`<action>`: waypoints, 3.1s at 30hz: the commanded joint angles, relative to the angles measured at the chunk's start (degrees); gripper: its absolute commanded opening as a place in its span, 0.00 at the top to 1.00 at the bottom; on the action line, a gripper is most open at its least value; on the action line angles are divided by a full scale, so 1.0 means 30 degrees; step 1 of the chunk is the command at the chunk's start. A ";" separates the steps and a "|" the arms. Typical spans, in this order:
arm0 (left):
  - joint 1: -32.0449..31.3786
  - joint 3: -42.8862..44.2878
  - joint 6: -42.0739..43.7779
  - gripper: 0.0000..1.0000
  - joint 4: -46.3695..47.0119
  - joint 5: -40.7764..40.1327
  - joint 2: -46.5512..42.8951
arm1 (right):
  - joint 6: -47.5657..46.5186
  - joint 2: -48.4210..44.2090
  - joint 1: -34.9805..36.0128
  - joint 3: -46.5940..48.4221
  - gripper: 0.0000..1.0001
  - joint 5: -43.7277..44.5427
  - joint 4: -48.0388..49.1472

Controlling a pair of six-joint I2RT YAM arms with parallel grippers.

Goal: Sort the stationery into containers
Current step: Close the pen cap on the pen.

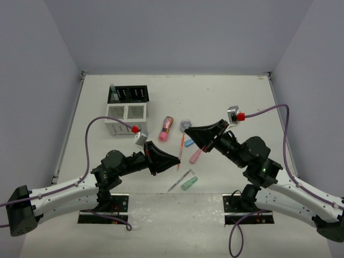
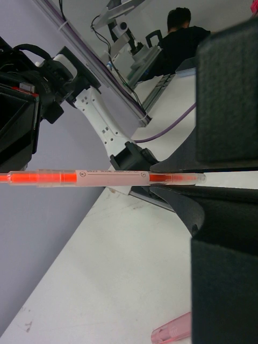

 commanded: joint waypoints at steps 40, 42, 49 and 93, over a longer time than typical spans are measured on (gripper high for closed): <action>-0.0013 0.1387 0.2160 1.00 -0.0879 -0.1122 -0.0657 | 0.0368 0.0419 -0.0013 -0.0257 1.00 -0.1185 0.0035; -0.0013 0.1523 0.2258 1.00 -0.0914 -0.1048 -0.0674 | 0.0401 0.0525 -0.0013 -0.0284 1.00 -0.1224 0.0112; -0.0013 0.1726 0.2990 1.00 -0.1395 -0.1713 -0.1061 | 0.0600 0.0639 -0.0013 -0.0384 1.00 -0.1351 0.0023; -0.0013 0.2291 0.5720 1.00 -0.1298 -0.2434 -0.0307 | 0.0642 0.1401 0.0270 -0.0805 0.95 -0.2678 0.0695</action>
